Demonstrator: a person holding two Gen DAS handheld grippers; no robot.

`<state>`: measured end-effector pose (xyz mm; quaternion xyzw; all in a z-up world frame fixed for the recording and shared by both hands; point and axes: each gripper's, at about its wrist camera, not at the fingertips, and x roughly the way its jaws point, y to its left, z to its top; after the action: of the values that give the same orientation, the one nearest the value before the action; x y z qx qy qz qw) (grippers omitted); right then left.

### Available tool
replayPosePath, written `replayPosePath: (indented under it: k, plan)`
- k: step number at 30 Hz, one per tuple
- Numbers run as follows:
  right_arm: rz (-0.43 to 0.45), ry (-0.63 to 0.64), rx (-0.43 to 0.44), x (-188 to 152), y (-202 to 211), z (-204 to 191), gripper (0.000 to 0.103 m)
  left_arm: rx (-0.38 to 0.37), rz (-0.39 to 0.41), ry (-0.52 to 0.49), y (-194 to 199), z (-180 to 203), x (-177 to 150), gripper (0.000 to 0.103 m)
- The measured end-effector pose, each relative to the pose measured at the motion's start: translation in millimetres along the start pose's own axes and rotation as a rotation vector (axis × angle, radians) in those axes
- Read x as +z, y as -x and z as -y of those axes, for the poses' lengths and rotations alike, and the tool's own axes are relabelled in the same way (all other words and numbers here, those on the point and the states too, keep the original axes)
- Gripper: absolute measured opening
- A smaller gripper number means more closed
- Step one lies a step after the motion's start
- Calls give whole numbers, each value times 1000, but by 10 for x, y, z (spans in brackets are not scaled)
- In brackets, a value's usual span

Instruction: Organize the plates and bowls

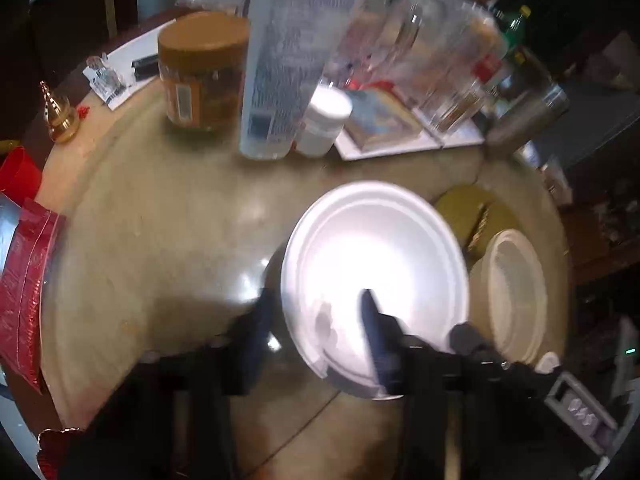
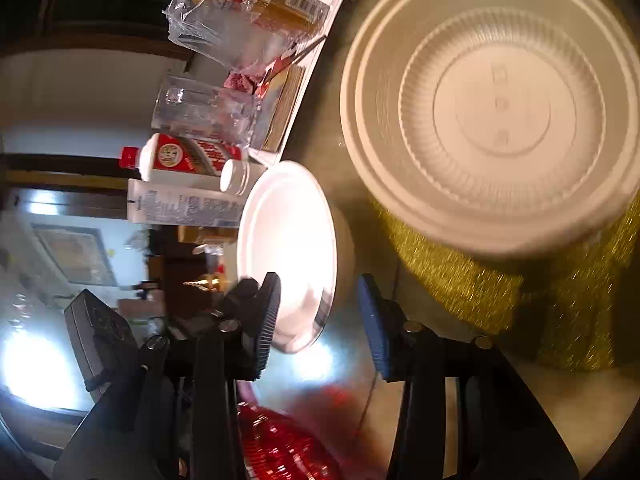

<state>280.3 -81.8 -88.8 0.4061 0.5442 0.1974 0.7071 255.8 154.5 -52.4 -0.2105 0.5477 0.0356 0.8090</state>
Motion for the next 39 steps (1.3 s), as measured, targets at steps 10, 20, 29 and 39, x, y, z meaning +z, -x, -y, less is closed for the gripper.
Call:
replayPosePath:
  k: [10, 20, 29, 39]
  plan:
    - [-1, 45, -67, 15, -23, 45, 8, 54, 3, -59, 51, 69, -116, 11]
    - [47, 143, 4, -373, 476, -95, 8, 38, 129, -126, 689, 154, -465, 11]
    - [95, 271, 48, -920, 836, -183, 8, 31, 301, -143, 1112, 122, -1023, 11]
    - [134, 399, 50, -1420, 1084, -127, 8, 27, 401, -132, 1306, -23, -1543, 12]
